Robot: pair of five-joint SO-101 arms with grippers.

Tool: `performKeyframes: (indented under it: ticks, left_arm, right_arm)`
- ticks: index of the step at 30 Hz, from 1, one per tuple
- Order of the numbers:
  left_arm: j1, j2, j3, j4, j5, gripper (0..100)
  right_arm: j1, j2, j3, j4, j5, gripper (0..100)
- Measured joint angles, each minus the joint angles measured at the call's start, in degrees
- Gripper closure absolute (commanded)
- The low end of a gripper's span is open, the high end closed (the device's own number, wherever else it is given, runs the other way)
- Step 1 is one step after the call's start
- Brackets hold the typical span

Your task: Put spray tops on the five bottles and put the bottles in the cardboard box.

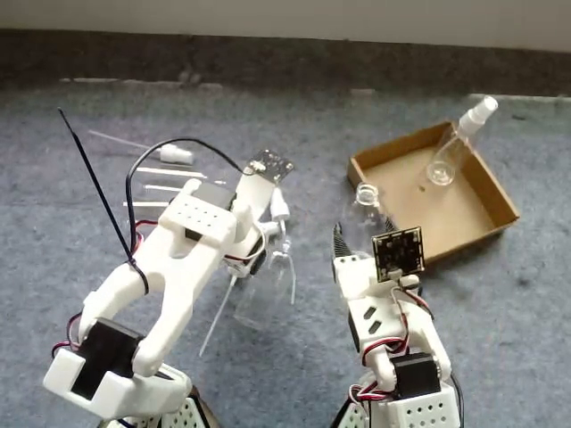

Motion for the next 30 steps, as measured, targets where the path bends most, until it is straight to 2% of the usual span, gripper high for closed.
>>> performKeyframes:
  ticks: [11, 19, 30]
  left_arm:
    - [0.0, 0.0, 0.0, -0.4, 0.0, 79]
    - [0.0, 0.1, 6.3, -10.4, 0.0, 79]
    - [0.3, 1.3, 6.5, -11.7, 0.0, 79]
  right_arm:
    - [0.0, 0.0, 0.0, 0.0, 0.0, 86.8]
    - [0.1, 0.0, 0.0, 0.0, 0.0, 86.8]
    - [0.1, 0.0, 0.0, 0.0, 0.0, 86.8]
